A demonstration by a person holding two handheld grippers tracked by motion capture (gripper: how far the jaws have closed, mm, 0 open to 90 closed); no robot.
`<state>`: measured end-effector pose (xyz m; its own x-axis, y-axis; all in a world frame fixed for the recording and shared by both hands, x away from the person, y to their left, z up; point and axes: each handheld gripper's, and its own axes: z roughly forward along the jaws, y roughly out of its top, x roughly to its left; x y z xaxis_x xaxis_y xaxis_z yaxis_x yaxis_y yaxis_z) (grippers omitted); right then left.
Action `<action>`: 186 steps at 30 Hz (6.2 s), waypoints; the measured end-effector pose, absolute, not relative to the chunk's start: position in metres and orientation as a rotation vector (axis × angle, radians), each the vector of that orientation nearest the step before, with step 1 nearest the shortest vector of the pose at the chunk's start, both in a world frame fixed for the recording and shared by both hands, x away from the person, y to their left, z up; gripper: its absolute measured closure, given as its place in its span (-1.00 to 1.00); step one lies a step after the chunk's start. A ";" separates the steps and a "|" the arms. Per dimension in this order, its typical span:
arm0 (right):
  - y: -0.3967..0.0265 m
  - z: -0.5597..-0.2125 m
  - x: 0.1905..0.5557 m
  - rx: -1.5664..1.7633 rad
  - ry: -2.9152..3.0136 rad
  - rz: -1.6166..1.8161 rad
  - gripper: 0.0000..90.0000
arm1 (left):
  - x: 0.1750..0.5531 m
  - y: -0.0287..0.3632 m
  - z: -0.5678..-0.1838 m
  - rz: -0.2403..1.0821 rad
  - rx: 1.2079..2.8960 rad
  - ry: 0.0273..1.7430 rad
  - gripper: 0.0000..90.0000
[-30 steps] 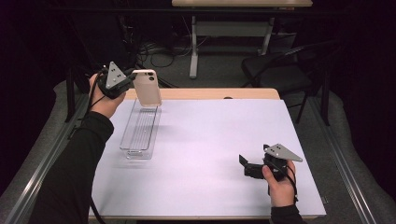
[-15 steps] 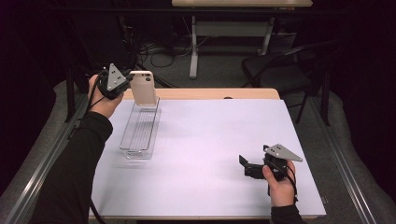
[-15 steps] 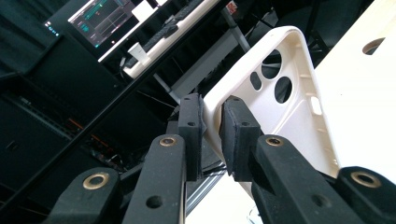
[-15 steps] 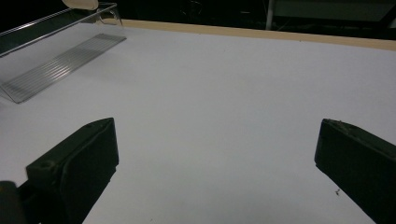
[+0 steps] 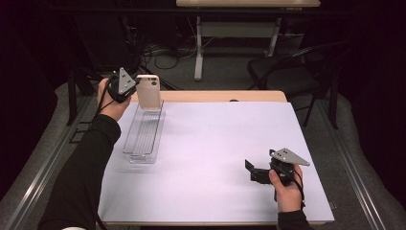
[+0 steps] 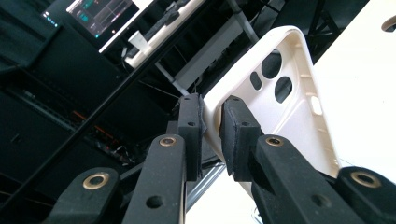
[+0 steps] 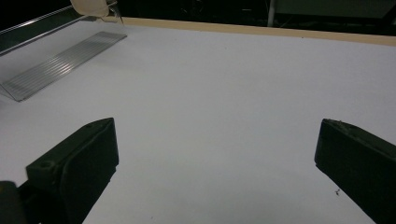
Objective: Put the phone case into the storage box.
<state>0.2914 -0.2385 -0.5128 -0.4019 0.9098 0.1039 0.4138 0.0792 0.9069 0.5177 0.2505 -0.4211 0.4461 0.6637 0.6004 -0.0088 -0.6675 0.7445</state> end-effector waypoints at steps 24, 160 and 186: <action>-0.241 -0.515 0.288 1.305 1.866 1.295 -1.00 | 0.526 0.251 -0.455 1.264 1.988 0.601 0.76; -0.240 -0.521 0.298 1.225 1.973 1.268 -1.00 | 0.512 0.268 -0.444 0.819 1.985 1.070 -0.43; -0.236 -0.512 0.298 1.191 1.971 1.287 -1.00 | 0.460 0.259 -0.406 0.561 1.829 1.000 -0.70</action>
